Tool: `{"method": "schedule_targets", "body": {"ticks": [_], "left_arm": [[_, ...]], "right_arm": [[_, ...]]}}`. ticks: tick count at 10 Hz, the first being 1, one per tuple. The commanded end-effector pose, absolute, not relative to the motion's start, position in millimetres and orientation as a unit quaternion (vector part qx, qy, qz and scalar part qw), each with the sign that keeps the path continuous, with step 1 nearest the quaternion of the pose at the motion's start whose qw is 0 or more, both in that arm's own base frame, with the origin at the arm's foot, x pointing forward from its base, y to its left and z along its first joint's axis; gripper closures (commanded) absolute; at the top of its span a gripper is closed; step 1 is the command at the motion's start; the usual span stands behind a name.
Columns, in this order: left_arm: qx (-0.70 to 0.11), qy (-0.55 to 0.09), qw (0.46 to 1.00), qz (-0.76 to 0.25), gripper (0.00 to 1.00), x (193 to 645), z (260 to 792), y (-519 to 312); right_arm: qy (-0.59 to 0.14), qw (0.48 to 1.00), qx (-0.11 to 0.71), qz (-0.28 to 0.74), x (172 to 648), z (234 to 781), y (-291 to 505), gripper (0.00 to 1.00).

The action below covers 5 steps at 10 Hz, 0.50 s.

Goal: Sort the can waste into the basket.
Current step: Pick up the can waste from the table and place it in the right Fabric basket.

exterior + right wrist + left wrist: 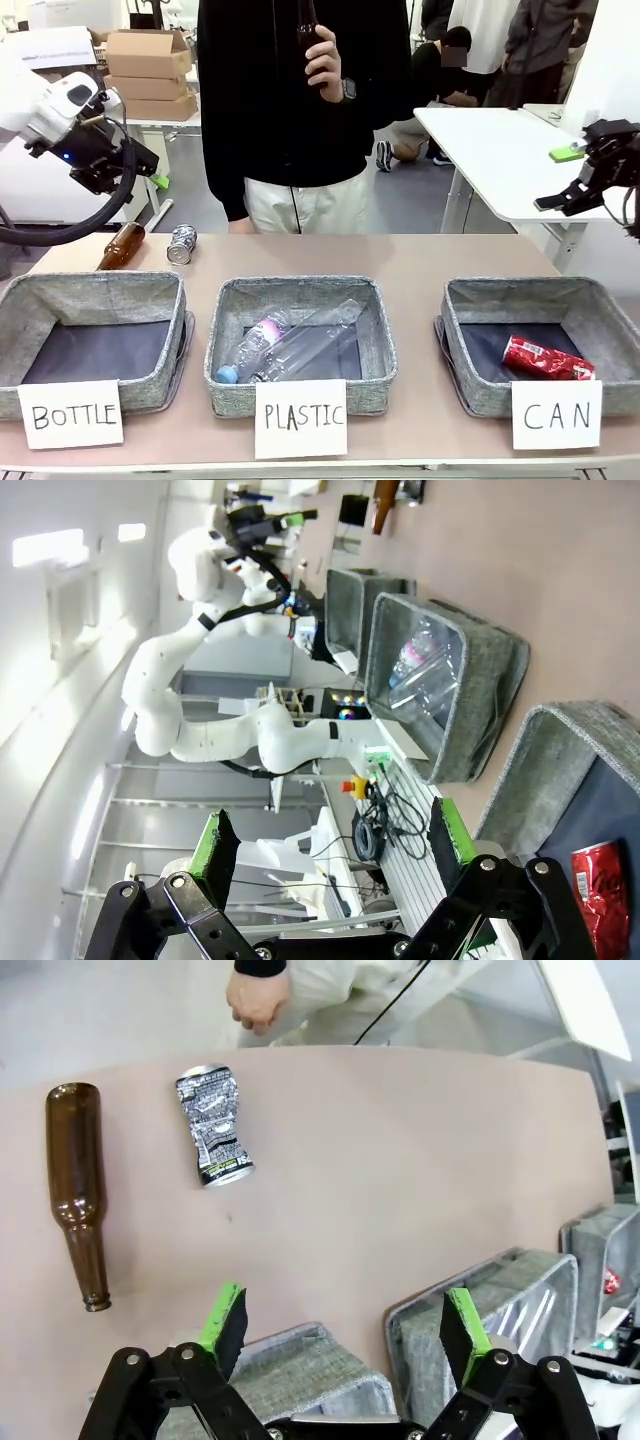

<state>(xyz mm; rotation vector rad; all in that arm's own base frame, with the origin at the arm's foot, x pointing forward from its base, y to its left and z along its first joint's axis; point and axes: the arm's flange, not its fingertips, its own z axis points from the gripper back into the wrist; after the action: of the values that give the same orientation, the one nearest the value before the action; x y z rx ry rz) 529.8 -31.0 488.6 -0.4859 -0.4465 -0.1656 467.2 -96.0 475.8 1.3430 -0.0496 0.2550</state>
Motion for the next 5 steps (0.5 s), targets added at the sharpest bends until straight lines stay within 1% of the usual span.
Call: {"method": "schedule_targets", "body": {"ticks": [1,3,4,5], "left_arm": [[-0.292,-0.223,0.927,-0.073,0.00,518,495,-2],[-0.337,-0.233,0.907,-0.094,0.00,483,513,34],[-0.373,-0.254,0.890,-0.061,0.00,455,522,67],[-0.407,-0.254,0.877,-0.039,0.00,427,522,100]], "right_arm": [[-0.031,0.777,0.616,0.129,466,476,-97,0.00],[-0.031,0.777,0.616,0.129,466,476,-97,0.00],[-0.031,0.777,0.616,0.129,466,476,-97,0.00],[-0.031,0.777,0.616,0.129,466,476,-97,0.00]]}}
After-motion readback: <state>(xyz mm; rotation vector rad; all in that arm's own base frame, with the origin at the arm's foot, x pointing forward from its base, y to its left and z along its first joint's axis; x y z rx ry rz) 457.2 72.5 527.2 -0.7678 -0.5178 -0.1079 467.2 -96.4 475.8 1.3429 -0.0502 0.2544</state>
